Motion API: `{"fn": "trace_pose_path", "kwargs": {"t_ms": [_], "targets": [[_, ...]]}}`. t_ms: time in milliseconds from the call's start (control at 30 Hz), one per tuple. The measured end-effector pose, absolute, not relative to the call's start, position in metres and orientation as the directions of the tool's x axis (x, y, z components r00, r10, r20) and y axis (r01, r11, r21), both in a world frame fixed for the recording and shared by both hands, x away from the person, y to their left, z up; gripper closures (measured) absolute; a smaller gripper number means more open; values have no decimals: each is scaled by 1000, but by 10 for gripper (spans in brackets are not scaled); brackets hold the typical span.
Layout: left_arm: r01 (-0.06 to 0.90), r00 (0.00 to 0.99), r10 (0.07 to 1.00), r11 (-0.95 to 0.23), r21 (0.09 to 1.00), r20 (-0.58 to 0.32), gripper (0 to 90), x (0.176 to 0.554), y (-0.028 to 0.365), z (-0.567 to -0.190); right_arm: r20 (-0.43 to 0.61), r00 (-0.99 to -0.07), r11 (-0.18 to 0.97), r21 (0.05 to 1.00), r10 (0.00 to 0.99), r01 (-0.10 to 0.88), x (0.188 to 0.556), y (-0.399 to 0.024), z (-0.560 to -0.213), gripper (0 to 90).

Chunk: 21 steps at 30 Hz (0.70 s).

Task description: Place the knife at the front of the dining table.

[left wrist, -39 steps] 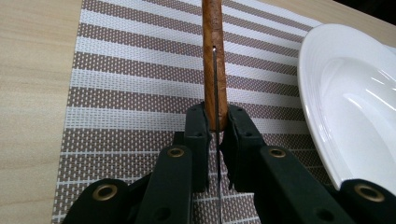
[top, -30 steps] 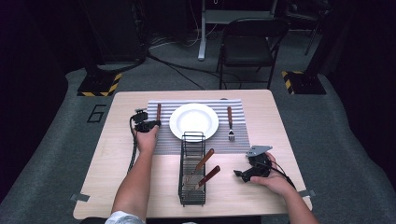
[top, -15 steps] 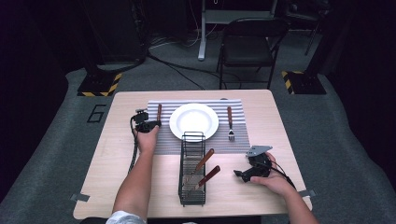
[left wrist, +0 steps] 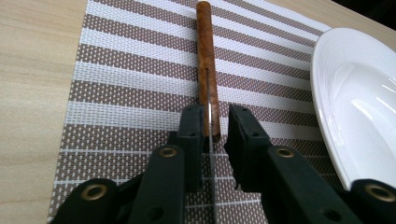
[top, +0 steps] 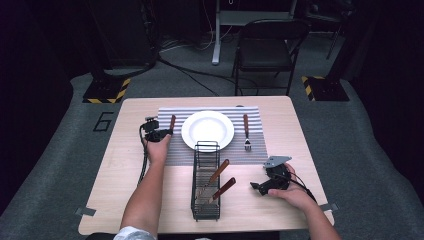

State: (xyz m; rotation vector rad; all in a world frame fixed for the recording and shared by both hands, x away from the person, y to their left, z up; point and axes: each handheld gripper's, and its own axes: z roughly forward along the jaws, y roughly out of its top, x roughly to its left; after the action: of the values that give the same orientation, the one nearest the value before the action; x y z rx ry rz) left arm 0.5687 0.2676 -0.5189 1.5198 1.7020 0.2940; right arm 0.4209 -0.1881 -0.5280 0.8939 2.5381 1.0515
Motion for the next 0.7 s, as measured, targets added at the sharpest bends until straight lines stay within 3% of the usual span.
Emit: {"fn": "trace_pose_path", "kwargs": {"t_ms": [300,500,700], "targets": [[705,84,930,199,680,-359,625,559,283,-501,6,-780,548,708,626,446,421,-188,-528,0],[688,123,929,173,704,-349,596,552,289,-487,4,-780,550,707,625,444,421,-188,-528,0],[735,175,918,119,667,-356,520,546,288,-480,3,-780,550,707,626,444,421,-188,-528,0]]}}
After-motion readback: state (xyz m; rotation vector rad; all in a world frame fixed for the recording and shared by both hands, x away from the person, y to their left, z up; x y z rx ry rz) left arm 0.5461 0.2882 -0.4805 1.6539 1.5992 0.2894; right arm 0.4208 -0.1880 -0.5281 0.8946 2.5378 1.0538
